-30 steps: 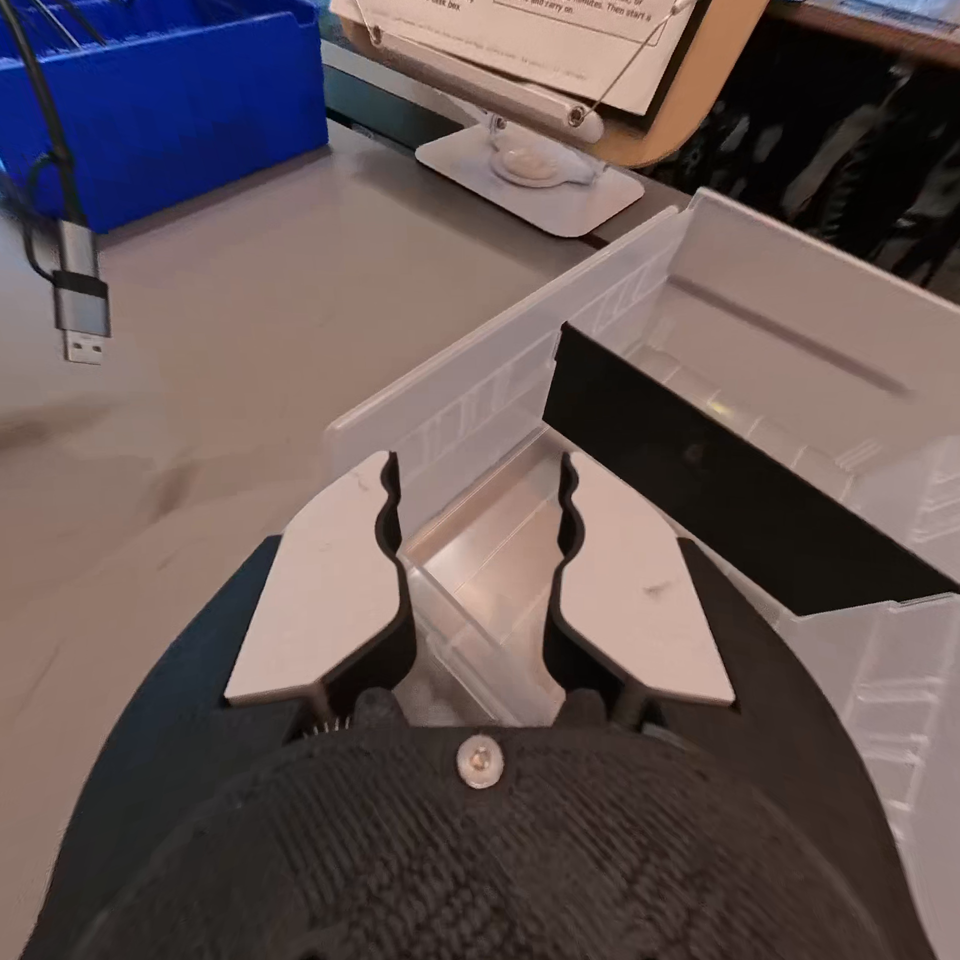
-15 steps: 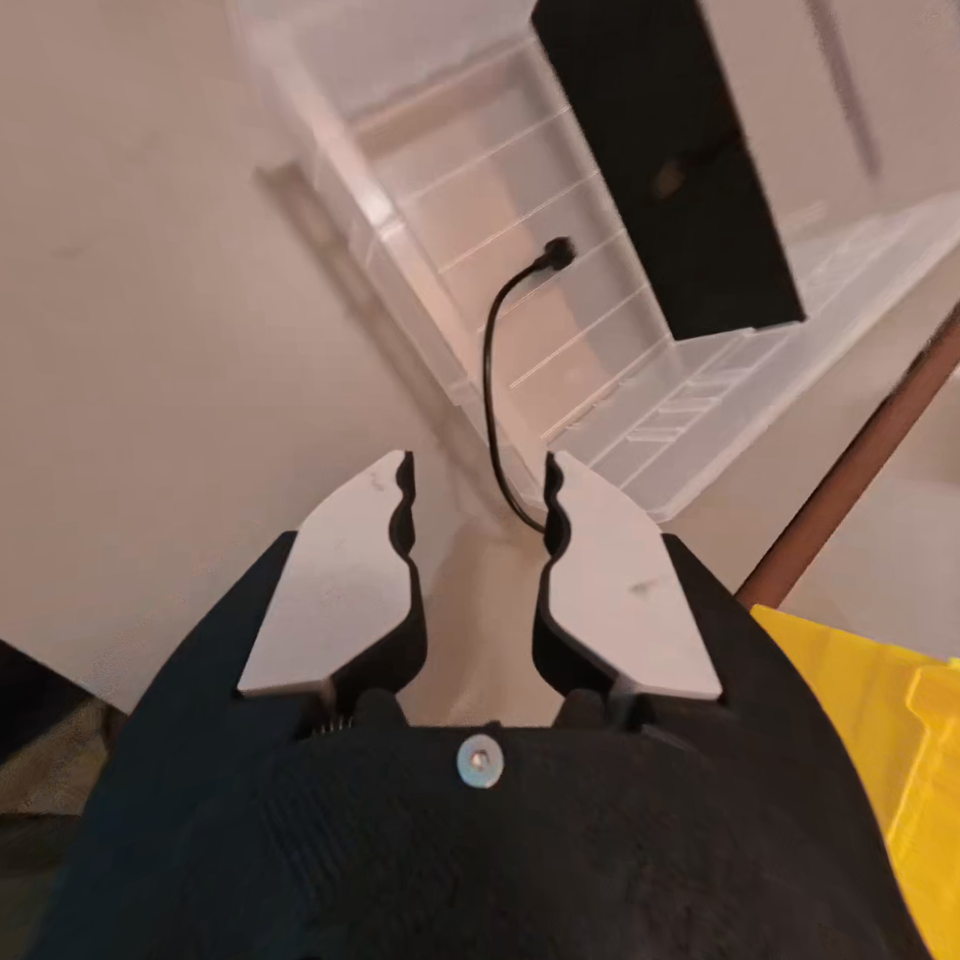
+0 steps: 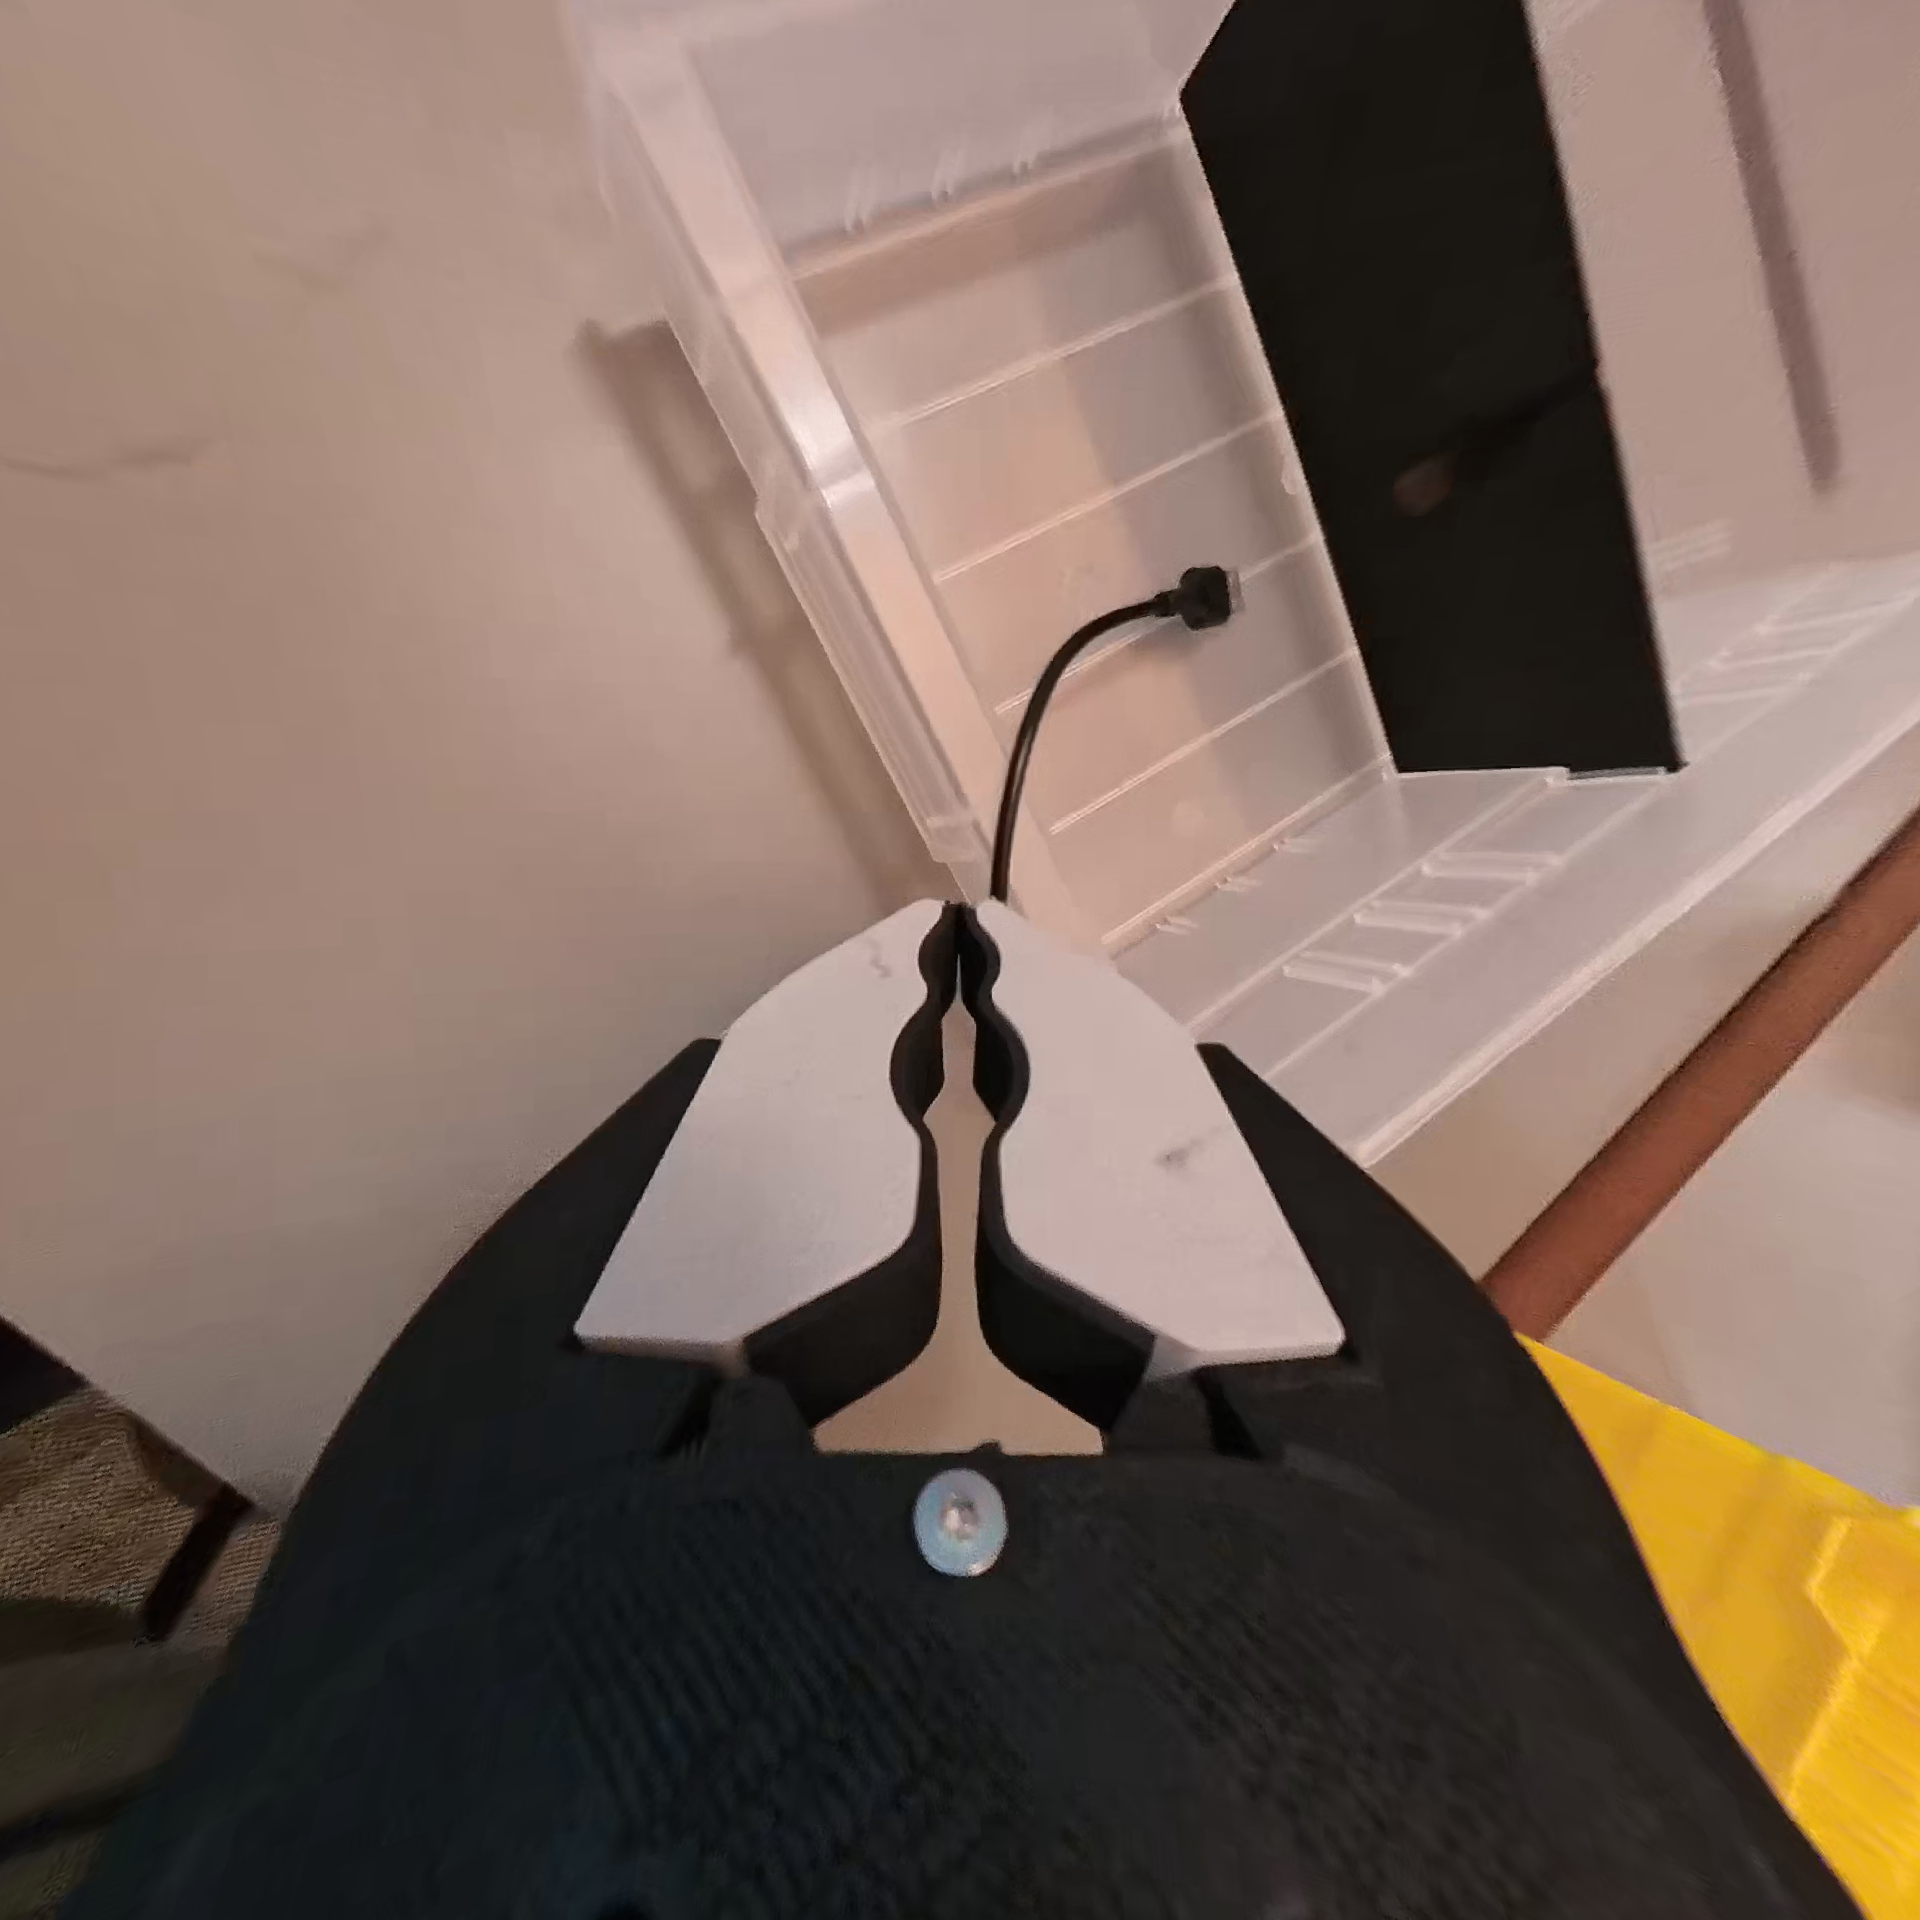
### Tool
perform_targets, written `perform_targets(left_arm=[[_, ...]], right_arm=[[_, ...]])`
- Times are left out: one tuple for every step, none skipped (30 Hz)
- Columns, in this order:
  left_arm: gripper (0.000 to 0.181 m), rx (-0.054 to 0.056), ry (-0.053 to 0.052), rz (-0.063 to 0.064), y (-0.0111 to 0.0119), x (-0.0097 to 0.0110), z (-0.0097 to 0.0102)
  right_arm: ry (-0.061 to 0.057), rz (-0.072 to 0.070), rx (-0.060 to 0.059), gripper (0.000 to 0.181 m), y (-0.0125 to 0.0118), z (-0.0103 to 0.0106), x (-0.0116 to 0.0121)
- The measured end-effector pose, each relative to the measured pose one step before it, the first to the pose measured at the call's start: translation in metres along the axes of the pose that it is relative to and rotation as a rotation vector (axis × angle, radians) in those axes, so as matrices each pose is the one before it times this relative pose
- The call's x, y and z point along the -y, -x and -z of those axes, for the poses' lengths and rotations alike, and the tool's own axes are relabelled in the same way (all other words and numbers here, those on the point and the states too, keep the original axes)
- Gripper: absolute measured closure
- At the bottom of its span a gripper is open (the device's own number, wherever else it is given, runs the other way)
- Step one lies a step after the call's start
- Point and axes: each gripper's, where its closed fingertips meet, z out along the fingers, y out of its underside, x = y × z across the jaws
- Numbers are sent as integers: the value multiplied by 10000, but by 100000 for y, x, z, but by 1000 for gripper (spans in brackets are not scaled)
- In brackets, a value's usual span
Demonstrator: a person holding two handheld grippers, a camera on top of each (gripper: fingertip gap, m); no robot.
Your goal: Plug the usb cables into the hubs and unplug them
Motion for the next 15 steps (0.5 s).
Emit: perform_targets(left_arm=[[147, 17, -41, -20, -13, 78, 19], [147, -20, 22, -58, -56, -36, -22], [147, -23, 48, -36, -54, -95, -27], [147, -2, 8, 13, -6, -54, -15], [147, -9, -11, 31, -1, -24, -3], [147, -20, 19, 17, -13, -32, -11], [147, -7, 14, 1, 4, -2, 8], [147, 6, -8, -3, 36, 57, 19], [147, 17, -28, -5, 39, 98, 38], [147, 5, -14, -13, 37, 77, 26], [147, -14, 1, -9, 14, 55, 15], [147, -1, -7, 13, 32, 41, 18], [147, 7, -17, 15, 28, 38, 13], [147, -6, 3, 7, -5, 25, 0], [147, -10, 10, 3, -10, 17, -5]], right_arm=[[-23, 142, -265, 181, -205, 226, 184], [-99, -49, -185, 181, -152, 154, 289], [-115, -201, -26, 169, 4, -60, 277], [62, -163, -8, 151, 14, -297, -22], [244, 0, -117, 146, -149, -483, -352], [397, 18, -80, 143, -93, -544, -603], [411, 62, 4, 146, 3, -516, -592], [195, 97, -96, 153, -142, -396, -251], [-89, 75, -340, 165, -559, -48, 177], [56, -11, 12, 170, -132, 57, -46], [-68, 140, 82, 175, 103, 147, 108], [-264, 189, -239, 179, -281, 228, 370], [-330, -9, -303, 179, -492, 275, 532], [-326, -79, -141, 179, -327, 385, 586], [-492, 89, -427, 179, -645, 614, 928]])
